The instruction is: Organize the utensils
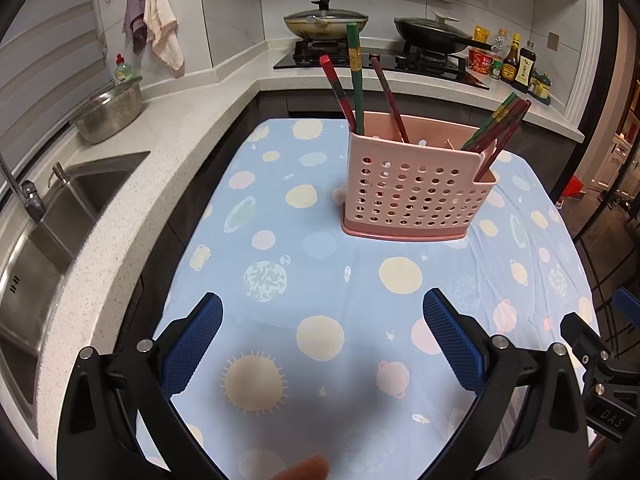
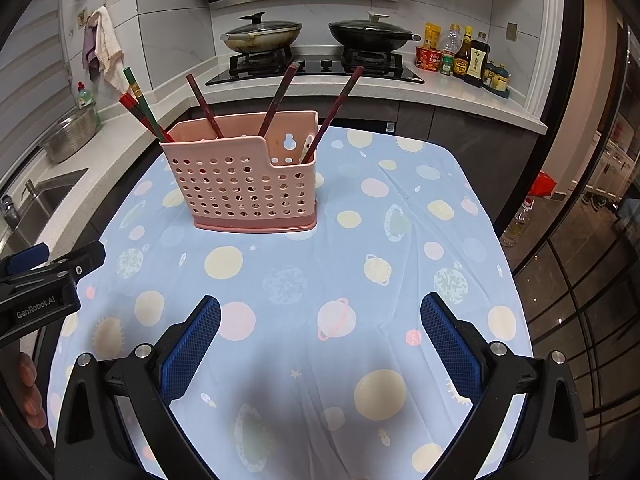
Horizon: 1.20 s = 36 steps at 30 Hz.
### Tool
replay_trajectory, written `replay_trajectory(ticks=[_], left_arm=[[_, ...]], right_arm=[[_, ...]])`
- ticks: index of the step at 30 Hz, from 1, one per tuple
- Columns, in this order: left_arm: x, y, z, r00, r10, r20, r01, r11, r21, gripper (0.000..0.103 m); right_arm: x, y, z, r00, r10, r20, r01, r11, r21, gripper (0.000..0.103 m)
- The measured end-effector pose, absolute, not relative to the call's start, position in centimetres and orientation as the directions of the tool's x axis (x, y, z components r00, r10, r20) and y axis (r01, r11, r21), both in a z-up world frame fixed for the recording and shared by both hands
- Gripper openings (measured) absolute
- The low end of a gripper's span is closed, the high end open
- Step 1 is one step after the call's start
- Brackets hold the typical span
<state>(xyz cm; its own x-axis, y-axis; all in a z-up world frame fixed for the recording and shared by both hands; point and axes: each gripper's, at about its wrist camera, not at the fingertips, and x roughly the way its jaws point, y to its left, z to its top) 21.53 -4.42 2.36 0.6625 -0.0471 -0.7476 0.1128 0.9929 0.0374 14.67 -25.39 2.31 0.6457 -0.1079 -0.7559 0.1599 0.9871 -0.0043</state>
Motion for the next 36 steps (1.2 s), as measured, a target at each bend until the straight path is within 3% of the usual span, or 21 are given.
replay_trajectory(ticks=[36], left_arm=[[21.98, -4.94, 2.07, 0.650, -0.033, -0.759, 0.112, 0.992, 0.052, 0.096]], right_arm=[[15.13, -25.70, 2.18, 0.648, -0.100, -0.755, 0.171, 0.985, 0.015, 0.096]])
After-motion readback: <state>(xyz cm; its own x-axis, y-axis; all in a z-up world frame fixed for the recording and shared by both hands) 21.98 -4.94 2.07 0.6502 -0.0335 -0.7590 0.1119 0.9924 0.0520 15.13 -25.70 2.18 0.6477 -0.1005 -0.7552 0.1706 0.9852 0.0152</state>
